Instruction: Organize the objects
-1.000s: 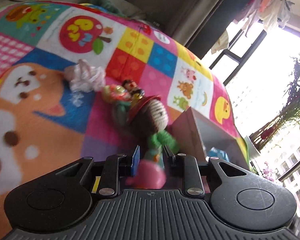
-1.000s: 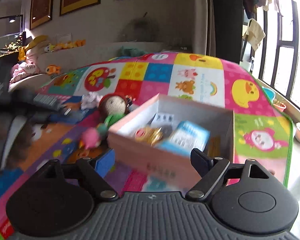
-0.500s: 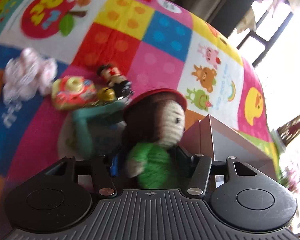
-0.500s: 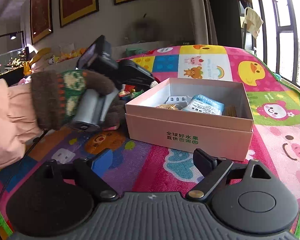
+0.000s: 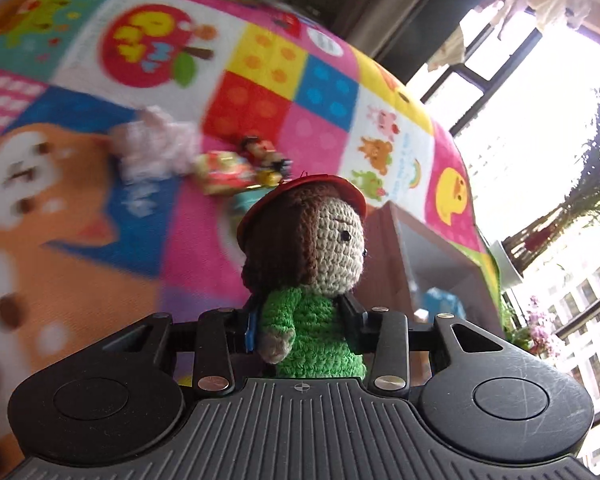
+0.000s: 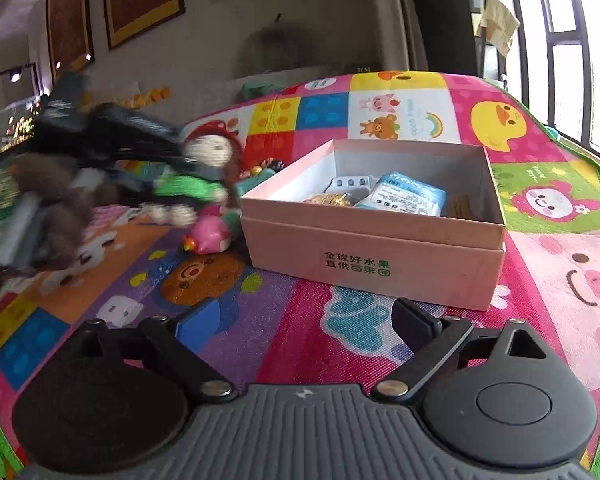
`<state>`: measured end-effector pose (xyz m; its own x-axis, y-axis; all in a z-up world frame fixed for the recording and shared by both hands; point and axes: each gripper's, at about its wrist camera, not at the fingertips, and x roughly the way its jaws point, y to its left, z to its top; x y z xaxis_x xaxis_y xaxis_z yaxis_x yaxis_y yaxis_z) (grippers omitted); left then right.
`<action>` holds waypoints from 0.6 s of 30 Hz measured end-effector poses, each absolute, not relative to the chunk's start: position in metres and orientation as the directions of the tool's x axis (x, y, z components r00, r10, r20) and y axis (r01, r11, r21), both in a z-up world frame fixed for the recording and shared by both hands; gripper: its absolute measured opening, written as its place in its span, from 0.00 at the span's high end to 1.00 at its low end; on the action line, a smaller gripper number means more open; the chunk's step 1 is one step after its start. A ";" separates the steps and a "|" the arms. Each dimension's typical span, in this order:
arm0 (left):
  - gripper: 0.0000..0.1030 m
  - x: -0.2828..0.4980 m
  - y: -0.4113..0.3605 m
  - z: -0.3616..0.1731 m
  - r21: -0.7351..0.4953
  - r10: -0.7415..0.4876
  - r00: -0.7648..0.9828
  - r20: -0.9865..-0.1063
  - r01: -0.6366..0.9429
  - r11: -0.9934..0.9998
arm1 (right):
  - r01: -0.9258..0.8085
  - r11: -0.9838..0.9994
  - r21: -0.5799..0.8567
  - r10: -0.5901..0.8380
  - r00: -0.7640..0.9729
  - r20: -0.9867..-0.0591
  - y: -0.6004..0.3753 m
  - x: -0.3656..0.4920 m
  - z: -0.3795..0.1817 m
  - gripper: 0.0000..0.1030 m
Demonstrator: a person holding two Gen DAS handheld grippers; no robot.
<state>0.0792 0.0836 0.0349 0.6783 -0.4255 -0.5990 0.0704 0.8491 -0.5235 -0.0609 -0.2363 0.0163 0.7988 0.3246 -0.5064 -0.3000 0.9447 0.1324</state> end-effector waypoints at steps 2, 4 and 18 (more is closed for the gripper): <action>0.58 0.059 0.107 0.023 -0.503 -0.371 0.696 -0.615 0.016 0.864 | -0.342 0.937 0.075 0.330 0.794 -0.511 -0.224 -0.058 0.023 0.09; 0.59 0.048 0.129 0.011 -0.480 -0.308 0.719 -0.623 -0.040 0.877 | -0.401 0.915 0.039 0.362 0.776 -0.517 -0.207 -0.050 0.040 0.09; 0.58 0.045 0.164 -0.008 -0.530 -0.274 0.813 -0.513 -0.049 0.846 | -0.239 0.969 0.062 0.200 0.614 -0.764 -0.045 0.240 0.086 0.09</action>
<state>0.0450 0.1644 -0.0078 0.8131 -0.2744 -0.5134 -0.0492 0.8464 -0.5303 0.2402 -0.0455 0.0859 0.6140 0.2001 -0.7635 -0.2391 0.9690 0.0617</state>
